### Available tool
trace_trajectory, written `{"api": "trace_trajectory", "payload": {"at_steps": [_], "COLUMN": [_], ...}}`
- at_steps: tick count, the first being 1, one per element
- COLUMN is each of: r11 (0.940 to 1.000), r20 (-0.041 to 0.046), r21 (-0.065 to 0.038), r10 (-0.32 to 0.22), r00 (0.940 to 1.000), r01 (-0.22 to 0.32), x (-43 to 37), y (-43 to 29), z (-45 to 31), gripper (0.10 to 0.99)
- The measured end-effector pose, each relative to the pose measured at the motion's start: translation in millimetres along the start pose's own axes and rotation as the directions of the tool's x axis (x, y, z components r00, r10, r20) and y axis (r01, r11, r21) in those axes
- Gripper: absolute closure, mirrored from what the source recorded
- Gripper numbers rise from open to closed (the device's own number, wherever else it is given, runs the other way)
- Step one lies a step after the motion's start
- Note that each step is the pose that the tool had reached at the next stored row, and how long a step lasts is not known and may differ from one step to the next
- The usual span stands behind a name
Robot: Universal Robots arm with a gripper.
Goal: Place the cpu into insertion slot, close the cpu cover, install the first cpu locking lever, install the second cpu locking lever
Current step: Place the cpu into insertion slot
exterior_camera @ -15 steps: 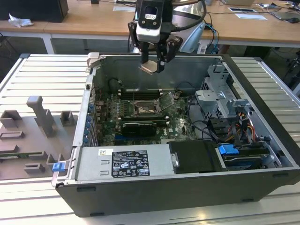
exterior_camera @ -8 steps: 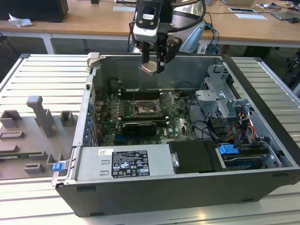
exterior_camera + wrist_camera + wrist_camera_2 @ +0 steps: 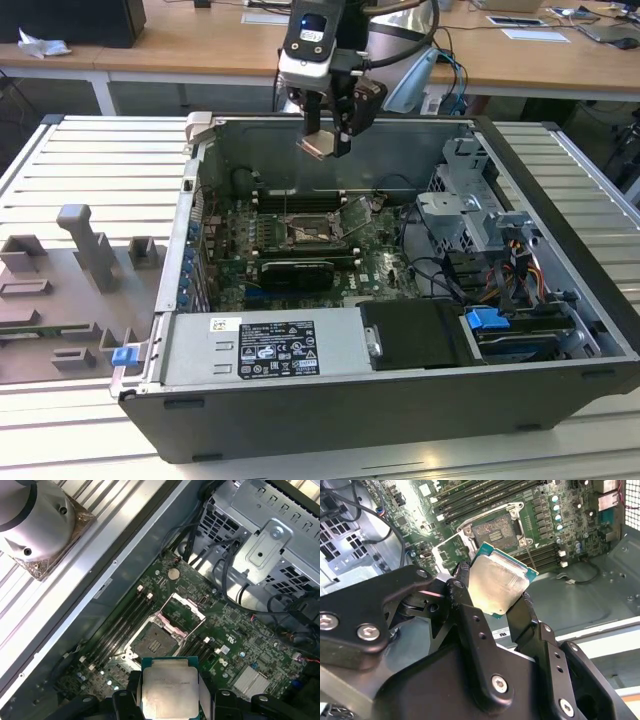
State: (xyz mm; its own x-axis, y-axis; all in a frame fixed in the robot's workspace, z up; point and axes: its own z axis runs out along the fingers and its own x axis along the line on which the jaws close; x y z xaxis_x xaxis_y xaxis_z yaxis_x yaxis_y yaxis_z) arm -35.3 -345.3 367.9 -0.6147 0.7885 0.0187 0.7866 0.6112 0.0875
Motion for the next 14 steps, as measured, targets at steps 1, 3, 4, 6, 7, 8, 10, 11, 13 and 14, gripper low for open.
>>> {"api": "trace_trajectory", "payload": {"at_steps": [1,3,4,6,7,8,10,11,13,14], "r11": [0.9999,0.9997,0.9992,0.9986,0.9979,0.997,0.995,0.9937,0.9914,0.9906], "r20": [0.001,0.0022,0.0035,0.0046,0.0056,0.0067,0.0086,0.0098,0.0114,0.0118], "r21": [0.0,-0.001,-0.001,-0.001,-0.001,-0.002,-0.002,-0.003,-0.003,-0.003], "r10": [0.011,0.025,0.04,0.053,0.064,0.077,0.099,0.112,0.131,0.137], "r00": [0.9999,0.9997,0.9992,0.9986,0.9979,0.997,0.995,0.9937,0.9913,0.9905], "r01": [-0.011,-0.025,-0.04,-0.053,-0.064,-0.077,-0.099,-0.112,-0.131,-0.137], "x": [0.0,0.0,0.0,0.0,0.0,0.0,0.0,0.0,0.0,0.0], "y": [0.0,0.0,0.0,0.0,0.0,-0.1,-0.1,-0.1,-0.1,-0.1], "z": [0.1,0.2,0.3,0.5,0.6,0.7,0.9,0.9,1.1,1.1], "gripper": [0.545,0.545,0.545,0.545,0.545,0.545,0.545,0.545,0.545,0.545]}}
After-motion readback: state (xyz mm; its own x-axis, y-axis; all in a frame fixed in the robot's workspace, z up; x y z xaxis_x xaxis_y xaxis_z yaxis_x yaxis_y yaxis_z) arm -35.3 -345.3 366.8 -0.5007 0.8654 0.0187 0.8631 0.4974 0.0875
